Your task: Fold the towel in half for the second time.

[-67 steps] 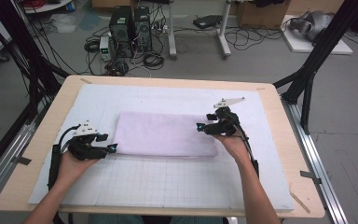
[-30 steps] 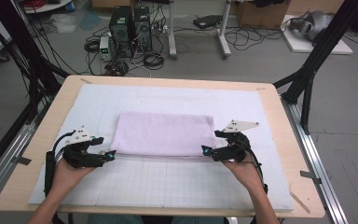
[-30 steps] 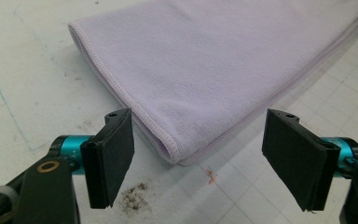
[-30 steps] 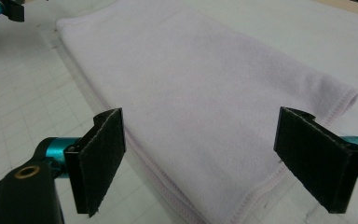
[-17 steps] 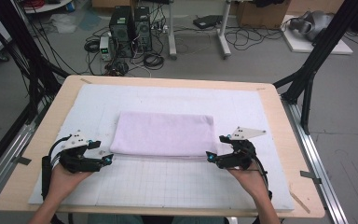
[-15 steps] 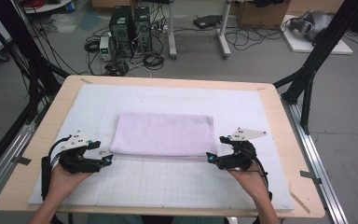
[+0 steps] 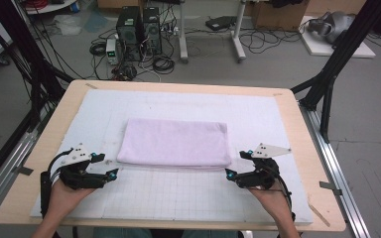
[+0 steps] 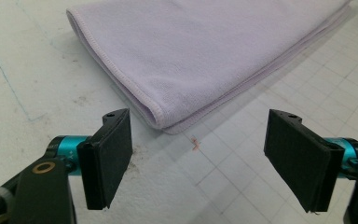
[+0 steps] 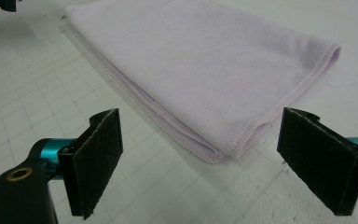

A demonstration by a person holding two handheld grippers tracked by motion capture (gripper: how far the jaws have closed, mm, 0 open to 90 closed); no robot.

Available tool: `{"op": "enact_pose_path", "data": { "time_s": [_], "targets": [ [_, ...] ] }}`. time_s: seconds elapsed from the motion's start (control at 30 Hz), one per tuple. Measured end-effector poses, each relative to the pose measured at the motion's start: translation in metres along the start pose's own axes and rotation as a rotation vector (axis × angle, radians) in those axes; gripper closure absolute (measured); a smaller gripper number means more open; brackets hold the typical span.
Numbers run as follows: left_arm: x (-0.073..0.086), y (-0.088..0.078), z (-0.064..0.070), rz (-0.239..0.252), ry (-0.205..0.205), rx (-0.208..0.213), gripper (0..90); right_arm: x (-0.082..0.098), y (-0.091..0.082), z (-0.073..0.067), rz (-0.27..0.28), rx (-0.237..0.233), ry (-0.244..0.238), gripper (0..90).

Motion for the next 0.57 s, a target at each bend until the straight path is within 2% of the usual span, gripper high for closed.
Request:
{"op": "enact_pose_path", "data": {
  "time_s": [0.3, 0.57],
  "targets": [
    [0.003, -0.005, 0.005, 0.008, 0.002, -0.001, 23.9, 0.011, -0.009, -0.002, 0.000, 0.005, 0.007, 13.3],
    [0.007, -0.006, 0.007, 0.006, 0.007, -0.002, 23.9, 0.017, -0.010, -0.003, 0.000, 0.005, 0.013, 13.3]
  ]
}}
Point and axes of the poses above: each handheld gripper's, and its own axes: y roughly forward along the jaws, x roughly out of its underside, z roughly to its right, the point moved 1 cm from there along y, roughly forward along the jaws
